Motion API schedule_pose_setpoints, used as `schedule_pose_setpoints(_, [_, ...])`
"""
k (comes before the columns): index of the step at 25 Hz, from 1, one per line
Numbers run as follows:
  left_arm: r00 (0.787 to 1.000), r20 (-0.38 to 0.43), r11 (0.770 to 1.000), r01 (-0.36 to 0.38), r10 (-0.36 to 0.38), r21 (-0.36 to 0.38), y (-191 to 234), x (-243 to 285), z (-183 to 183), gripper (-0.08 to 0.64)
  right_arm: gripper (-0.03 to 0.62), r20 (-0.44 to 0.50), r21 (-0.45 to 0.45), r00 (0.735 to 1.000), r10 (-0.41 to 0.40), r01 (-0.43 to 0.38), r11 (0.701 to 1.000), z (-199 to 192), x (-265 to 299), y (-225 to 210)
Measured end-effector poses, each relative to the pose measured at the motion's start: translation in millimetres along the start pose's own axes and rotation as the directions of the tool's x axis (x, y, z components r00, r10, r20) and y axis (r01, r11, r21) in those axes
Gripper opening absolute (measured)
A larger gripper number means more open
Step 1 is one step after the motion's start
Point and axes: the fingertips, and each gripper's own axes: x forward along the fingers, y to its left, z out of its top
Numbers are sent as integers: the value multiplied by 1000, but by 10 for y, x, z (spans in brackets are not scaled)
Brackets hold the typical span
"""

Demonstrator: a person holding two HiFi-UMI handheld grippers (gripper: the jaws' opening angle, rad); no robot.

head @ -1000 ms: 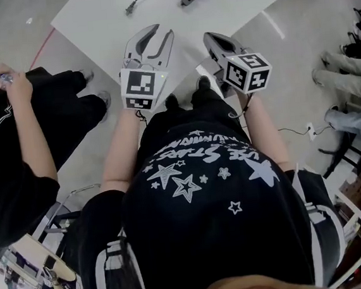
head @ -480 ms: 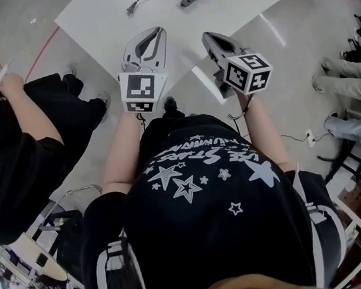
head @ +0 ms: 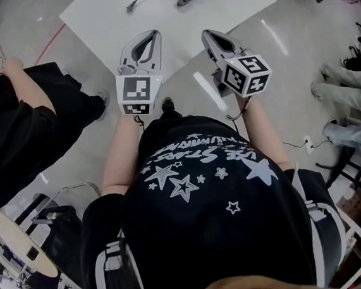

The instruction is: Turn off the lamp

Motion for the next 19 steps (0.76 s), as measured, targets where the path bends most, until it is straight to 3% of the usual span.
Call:
schedule_pose_setpoints(10, [1000,10,1000,-30,30,6,-333,-144,33,11,6,7,-26,999,33,-32,999,-90,-338,-15])
schedule_pose_setpoints(19, [998,22,998,-58,58,6,-464,-486,208,11,5,22,-48,998,65,-64,997,-23,-598,241])
